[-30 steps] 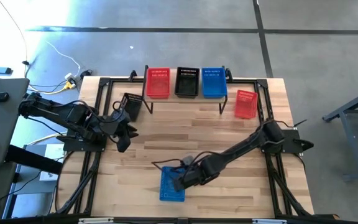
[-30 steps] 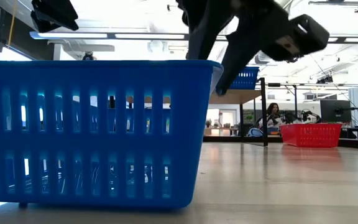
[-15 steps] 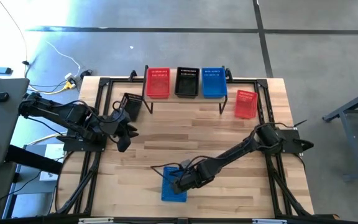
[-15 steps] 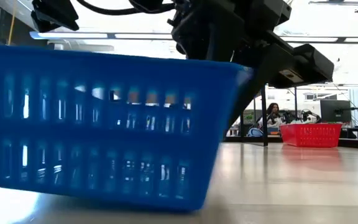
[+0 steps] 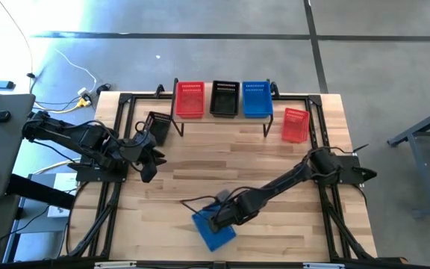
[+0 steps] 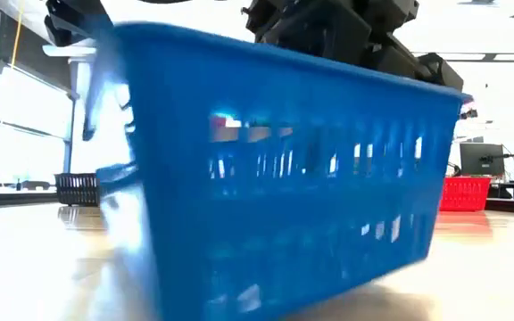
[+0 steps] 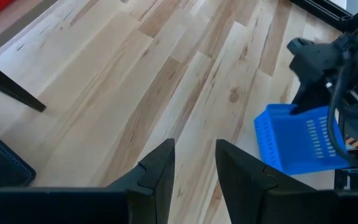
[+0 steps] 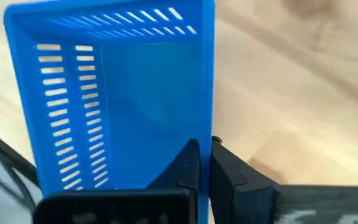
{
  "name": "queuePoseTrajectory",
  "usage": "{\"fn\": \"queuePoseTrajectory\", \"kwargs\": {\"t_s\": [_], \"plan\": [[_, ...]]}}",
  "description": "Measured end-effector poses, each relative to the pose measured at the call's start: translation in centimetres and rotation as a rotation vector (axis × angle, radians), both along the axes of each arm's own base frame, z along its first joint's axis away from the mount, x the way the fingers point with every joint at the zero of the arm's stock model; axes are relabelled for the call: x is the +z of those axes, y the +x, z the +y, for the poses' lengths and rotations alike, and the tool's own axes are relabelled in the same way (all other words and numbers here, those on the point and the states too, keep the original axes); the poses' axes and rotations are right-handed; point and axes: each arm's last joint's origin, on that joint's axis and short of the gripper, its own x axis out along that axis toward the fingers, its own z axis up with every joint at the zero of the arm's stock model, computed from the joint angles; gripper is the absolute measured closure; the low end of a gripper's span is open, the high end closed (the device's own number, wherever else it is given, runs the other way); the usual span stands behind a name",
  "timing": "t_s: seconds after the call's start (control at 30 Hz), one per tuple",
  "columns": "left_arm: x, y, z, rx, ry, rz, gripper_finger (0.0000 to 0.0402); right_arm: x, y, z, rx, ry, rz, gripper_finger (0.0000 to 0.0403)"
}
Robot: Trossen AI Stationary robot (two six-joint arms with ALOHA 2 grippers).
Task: Stack baskets on shelf by color
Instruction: Stack the blue bin on top of the stacked blue bins on the shelf
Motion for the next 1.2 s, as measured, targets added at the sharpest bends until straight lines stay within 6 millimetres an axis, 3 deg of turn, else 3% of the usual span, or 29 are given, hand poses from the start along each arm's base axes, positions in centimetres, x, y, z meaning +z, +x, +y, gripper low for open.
{"fn": "queuePoseTrajectory", "kwargs": {"t_s": [0.17, 0.5, 0.9, 1.2], "plan": [[0.0, 0.0, 0.0, 0.001, 0.0, 0.003, 0.0296, 2.2, -0.5, -0.9, 0.018, -0.067, -0.028, 0.0401], [-0.1, 0.1, 0.2, 0.049, 0.059, 0.005, 0.0296, 6.7, -2.3, -5.2, -0.004, -0.198, 0.003, 0.0402], [-0.5, 0.7, 0.8, 0.03, 0.161, 0.057, 0.0296, 12.7, -3.9, -12.4, -0.028, -0.273, -0.088, 0.0403], [-0.4, 0.7, 1.5, 0.062, 0.215, 0.066, 0.0296, 17.2, -6.7, -17.9, -0.081, -0.349, -0.174, 0.0403]]}}
